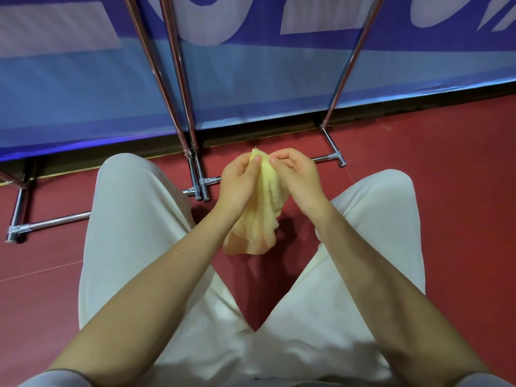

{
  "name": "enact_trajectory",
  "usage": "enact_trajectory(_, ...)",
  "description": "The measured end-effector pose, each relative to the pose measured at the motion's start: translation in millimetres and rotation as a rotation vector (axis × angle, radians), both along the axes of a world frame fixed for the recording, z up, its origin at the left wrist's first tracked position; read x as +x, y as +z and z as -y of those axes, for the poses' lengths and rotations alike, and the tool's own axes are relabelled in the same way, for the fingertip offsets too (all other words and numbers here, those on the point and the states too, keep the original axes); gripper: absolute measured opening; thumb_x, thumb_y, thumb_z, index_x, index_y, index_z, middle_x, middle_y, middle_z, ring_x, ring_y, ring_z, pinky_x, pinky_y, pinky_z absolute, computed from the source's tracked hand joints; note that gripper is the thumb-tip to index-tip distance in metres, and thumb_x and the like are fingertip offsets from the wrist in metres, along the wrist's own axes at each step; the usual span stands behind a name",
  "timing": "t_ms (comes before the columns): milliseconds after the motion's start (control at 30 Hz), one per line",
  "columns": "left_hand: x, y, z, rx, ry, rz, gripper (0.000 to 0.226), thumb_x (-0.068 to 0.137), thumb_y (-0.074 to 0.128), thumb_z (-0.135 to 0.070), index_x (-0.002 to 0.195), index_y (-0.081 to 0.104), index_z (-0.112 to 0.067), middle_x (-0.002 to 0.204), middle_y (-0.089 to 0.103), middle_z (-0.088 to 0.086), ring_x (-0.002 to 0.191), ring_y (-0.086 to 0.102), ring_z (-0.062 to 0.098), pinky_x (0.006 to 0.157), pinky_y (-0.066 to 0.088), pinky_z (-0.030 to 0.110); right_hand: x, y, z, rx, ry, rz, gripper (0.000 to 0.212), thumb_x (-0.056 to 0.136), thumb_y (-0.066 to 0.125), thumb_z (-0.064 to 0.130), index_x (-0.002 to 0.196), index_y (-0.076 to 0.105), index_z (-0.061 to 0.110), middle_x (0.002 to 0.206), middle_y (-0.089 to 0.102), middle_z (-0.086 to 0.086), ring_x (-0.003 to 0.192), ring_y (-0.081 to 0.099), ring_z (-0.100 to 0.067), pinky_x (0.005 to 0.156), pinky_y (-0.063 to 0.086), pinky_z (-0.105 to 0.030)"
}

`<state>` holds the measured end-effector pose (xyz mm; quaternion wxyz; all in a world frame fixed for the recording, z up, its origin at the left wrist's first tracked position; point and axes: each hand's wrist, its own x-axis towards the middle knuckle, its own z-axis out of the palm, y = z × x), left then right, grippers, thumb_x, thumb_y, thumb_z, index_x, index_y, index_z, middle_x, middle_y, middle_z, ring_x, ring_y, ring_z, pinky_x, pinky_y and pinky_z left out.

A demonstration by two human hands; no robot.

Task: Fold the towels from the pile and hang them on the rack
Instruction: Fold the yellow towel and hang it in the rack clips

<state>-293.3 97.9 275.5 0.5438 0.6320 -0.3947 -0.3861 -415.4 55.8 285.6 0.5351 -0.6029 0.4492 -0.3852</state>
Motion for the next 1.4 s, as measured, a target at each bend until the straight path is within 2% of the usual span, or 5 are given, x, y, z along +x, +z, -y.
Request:
enact_trajectory(400,33.6,13.5,1.7,-0.066,0.096,0.097,0.026,0.097,0.047,-0.021,0.090,0.066,-0.004,0.084,0.065,0.012,0.078,0.057,0.014,0.078,0.048,0.038,-3.2,-17.7,5.4,-0.213,0.117,-0.496,0.017,0.086,0.067,0.030,0.080,0.061,0.016,0.060,0.049,0.012,0.053,0.042,-0.002,0.060,0.038,-0.022)
enact_trajectory(700,35.4,11.4,-1.3,-0.122,0.011,0.336,0.024,0.099,0.045,-0.020,0.093,0.064,-0.006,0.087,0.066,0.006,0.080,0.058,0.012,0.077,0.045,0.031,-8.6,-21.5,13.2,-0.294,0.036,-0.554,0.041,0.089,0.064,0.034,0.127,0.054,0.024,0.087,0.057,0.009,0.080,0.055,-0.008,0.075,0.046,-0.024)
enact_trajectory(900,25.6,11.6,-8.5,-0.204,-0.204,0.509,0.020,0.100,0.044,-0.018,0.100,0.062,-0.008,0.087,0.065,0.000,0.080,0.057,0.013,0.077,0.044,0.033,-11.3,-34.7,15.9,-0.325,0.067,-0.809,0.010,0.088,0.059,0.027,0.089,0.063,0.017,0.092,0.044,0.006,0.098,0.044,-0.015,0.076,0.038,-0.029)
enact_trajectory(1133,26.1,18.0,-4.5,-0.181,-0.022,0.326,0.019,0.100,0.044,-0.015,0.093,0.061,-0.013,0.079,0.058,-0.013,0.073,0.052,-0.002,0.070,0.041,0.017,-14.2,-27.3,18.2,-0.080,-0.025,-0.446,0.004,0.088,0.061,0.018,0.084,0.059,0.017,0.107,0.052,0.002,0.091,0.051,-0.009,0.077,0.036,-0.015)
enact_trajectory(1400,31.1,13.6,2.4,-0.114,0.172,0.186,0.024,0.102,0.041,-0.018,0.086,0.058,-0.010,0.073,0.050,-0.012,0.065,0.046,-0.007,0.065,0.037,0.010,-20.4,-9.1,18.1,0.057,-0.216,0.101,0.023,0.088,0.064,0.025,0.096,0.062,0.004,0.088,0.062,-0.006,0.084,0.058,-0.016,0.078,0.049,-0.032)
